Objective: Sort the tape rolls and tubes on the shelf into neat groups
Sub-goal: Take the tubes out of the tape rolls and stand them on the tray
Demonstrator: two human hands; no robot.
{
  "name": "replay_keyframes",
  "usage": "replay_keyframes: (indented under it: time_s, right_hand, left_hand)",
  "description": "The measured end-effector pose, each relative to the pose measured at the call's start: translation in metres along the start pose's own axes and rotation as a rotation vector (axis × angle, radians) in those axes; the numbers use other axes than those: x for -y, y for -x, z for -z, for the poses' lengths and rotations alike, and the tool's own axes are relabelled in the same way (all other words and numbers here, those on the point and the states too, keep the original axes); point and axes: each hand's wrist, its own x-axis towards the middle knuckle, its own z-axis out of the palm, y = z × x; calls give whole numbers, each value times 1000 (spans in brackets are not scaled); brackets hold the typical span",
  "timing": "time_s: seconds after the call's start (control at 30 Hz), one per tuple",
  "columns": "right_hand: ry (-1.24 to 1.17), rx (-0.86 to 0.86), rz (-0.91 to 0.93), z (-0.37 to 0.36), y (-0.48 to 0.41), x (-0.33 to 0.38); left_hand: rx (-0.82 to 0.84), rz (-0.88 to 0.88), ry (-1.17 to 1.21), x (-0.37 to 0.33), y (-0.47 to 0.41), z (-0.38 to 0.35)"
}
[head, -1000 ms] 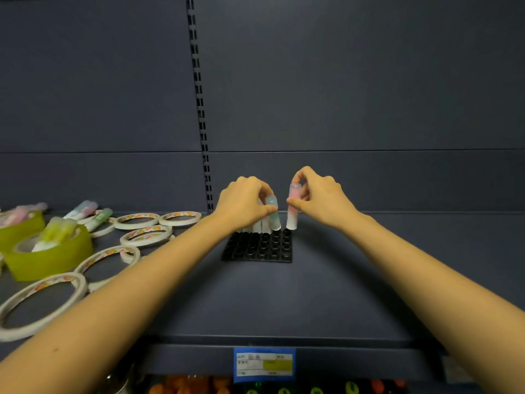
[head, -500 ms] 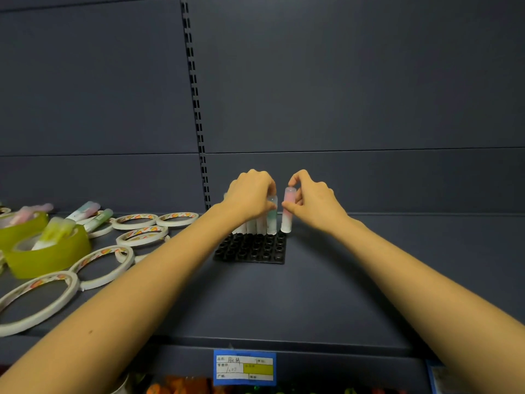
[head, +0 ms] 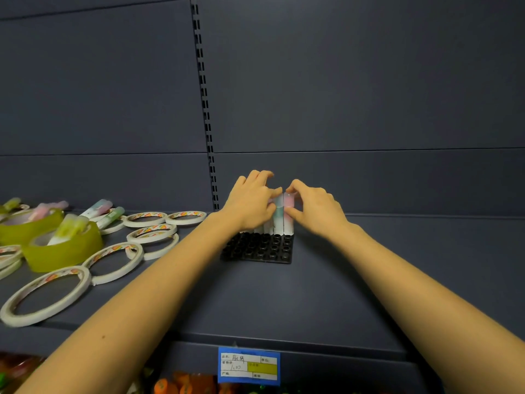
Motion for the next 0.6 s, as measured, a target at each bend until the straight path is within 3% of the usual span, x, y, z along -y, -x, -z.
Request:
replay_keyframes:
  time_s: [0.2, 0.37, 0.43, 0.53, 0.6]
  right_hand:
    - [123, -17, 18, 11, -3, 3]
    - [225, 25, 10, 20, -8, 12]
    - [268, -50, 34, 22, -9, 20]
    - [129, -217, 93, 18, -3, 45]
    - [4, -216, 132, 11, 2, 70]
  left_hand:
    - [-259, 139, 198, 17, 31, 1]
    - [-243, 290, 206, 52, 65, 22]
    - [-238, 355, 218, 69, 84, 29]
    - [-227, 462, 250, 94, 115, 38]
    - [-198, 496, 259, 110, 134, 42]
